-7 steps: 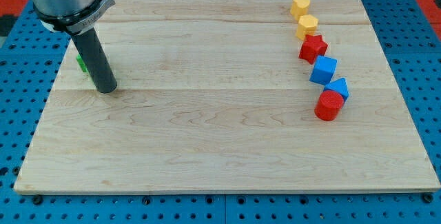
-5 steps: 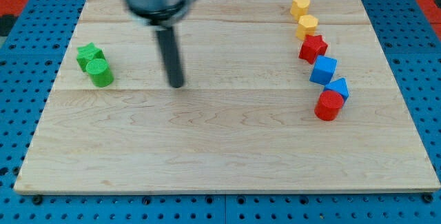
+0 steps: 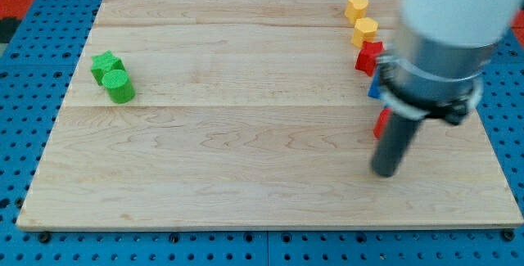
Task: Slide the red circle slightly left and down a bit
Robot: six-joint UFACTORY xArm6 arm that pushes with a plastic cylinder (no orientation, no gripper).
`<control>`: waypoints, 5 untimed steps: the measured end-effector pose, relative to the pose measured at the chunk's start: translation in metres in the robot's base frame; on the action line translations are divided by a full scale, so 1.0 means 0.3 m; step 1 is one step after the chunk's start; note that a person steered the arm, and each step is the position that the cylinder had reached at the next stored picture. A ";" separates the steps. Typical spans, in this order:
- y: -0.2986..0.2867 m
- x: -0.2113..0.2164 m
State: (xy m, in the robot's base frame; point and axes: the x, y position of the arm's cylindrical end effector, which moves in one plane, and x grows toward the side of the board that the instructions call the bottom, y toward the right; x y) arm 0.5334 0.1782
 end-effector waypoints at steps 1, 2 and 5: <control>0.197 -0.116; 0.130 -0.137; -0.227 -0.177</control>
State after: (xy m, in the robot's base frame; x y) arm 0.4803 0.1101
